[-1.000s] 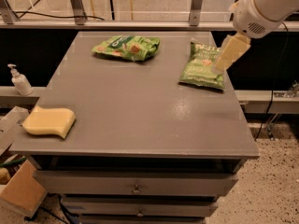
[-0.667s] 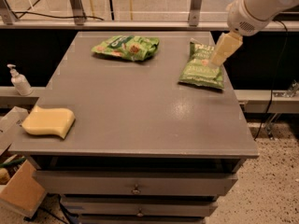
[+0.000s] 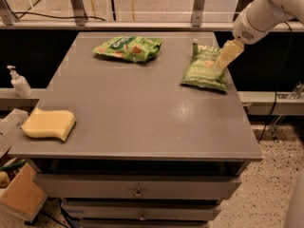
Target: Move green jalapeno chip bag near sponge
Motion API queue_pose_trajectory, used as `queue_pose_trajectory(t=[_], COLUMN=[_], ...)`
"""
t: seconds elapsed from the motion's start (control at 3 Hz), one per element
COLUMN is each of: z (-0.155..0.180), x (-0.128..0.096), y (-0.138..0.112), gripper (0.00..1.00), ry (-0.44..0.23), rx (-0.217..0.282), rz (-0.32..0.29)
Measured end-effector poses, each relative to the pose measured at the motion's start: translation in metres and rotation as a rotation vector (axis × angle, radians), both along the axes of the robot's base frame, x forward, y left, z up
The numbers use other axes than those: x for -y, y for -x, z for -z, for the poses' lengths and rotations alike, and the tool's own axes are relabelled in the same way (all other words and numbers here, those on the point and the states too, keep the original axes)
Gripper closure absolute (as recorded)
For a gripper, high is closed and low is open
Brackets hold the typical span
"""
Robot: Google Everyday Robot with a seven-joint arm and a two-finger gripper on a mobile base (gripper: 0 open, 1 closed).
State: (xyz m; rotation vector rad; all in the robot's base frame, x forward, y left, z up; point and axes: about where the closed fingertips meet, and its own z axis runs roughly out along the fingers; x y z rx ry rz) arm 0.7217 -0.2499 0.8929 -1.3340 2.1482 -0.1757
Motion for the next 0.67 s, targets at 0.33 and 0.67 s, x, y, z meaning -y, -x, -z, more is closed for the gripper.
queue_pose_trajectory(t=[0.33,0.67], z=[0.025,0.040], x=[0.010,0.011], y=[-0.014,-0.022], gripper=[0.00,0.00], ry=[-0.047,-0.096], rx=[-0.034,-0.066], rz=[0.031,0.051])
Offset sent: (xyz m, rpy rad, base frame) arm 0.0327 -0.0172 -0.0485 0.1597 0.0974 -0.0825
